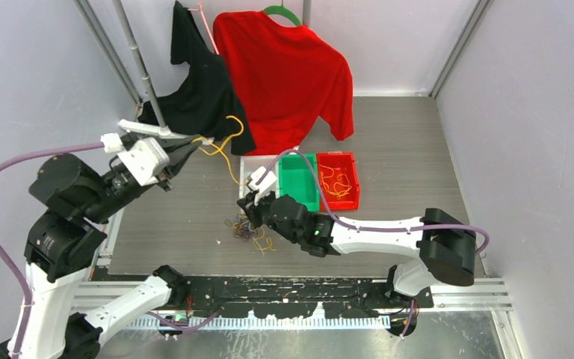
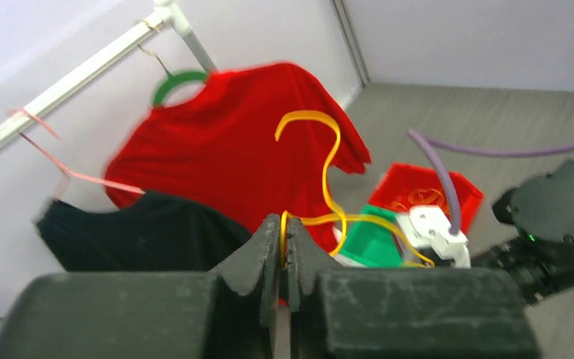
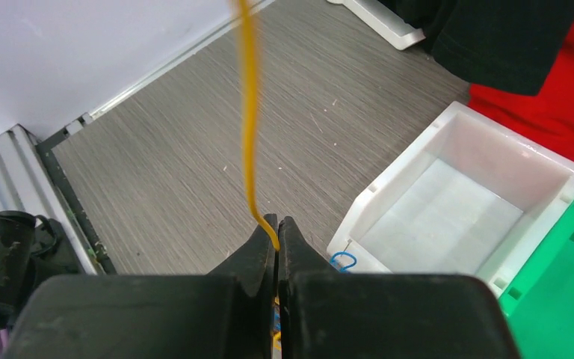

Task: Untangle the cables

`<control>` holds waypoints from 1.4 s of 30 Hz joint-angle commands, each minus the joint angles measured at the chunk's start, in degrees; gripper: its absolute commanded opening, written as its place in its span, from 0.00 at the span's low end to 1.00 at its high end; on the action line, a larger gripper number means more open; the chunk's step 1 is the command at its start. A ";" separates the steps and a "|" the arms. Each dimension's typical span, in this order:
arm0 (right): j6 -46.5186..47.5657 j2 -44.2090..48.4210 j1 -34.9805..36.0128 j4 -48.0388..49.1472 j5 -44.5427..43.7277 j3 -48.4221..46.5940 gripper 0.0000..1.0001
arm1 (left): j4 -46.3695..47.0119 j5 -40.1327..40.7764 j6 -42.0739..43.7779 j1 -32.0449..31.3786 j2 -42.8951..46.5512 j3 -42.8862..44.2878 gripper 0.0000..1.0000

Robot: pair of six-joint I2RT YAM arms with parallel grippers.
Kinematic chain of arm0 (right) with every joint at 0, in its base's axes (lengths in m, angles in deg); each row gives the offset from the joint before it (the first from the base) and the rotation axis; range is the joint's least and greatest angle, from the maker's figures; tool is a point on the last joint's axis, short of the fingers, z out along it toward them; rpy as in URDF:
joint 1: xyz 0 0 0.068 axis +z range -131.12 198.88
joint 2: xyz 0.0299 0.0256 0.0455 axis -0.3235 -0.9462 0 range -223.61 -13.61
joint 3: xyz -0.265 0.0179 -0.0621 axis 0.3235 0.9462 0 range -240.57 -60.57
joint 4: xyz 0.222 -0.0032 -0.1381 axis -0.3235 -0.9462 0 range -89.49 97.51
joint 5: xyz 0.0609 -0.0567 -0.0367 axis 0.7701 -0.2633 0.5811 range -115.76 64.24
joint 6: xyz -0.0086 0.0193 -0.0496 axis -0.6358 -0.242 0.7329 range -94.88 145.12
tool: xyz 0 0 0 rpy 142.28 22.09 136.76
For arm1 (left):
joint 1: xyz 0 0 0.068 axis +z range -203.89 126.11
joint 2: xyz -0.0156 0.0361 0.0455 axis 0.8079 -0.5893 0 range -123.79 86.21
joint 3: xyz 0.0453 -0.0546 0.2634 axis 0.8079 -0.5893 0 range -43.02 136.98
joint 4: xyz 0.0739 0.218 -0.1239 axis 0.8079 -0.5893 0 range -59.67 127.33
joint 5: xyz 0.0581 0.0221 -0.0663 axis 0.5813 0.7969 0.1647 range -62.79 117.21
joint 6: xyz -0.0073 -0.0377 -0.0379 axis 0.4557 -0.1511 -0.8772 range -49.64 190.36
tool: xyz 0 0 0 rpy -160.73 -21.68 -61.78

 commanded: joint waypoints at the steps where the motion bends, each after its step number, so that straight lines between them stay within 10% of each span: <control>1: -0.42 6.15 -0.14 2.84 2.53 0.60 0.01 | -0.13 1.76 -4.68 0.01 2.85 -6.16 0.21; 8: -5.62 10.49 -0.69 3.17 8.32 0.26 0.01 | -4.18 -3.72 -12.01 0.01 7.46 -20.62 0.65; 24: -16.32 12.34 -1.04 3.60 13.80 -5.40 0.01 | -2.66 -21.93 -14.18 0.01 11.14 -35.13 0.76; 42: -23.26 9.56 -1.04 5.20 17.14 -7.87 0.01 | 6.87 -21.12 -24.41 0.19 10.91 -36.44 0.34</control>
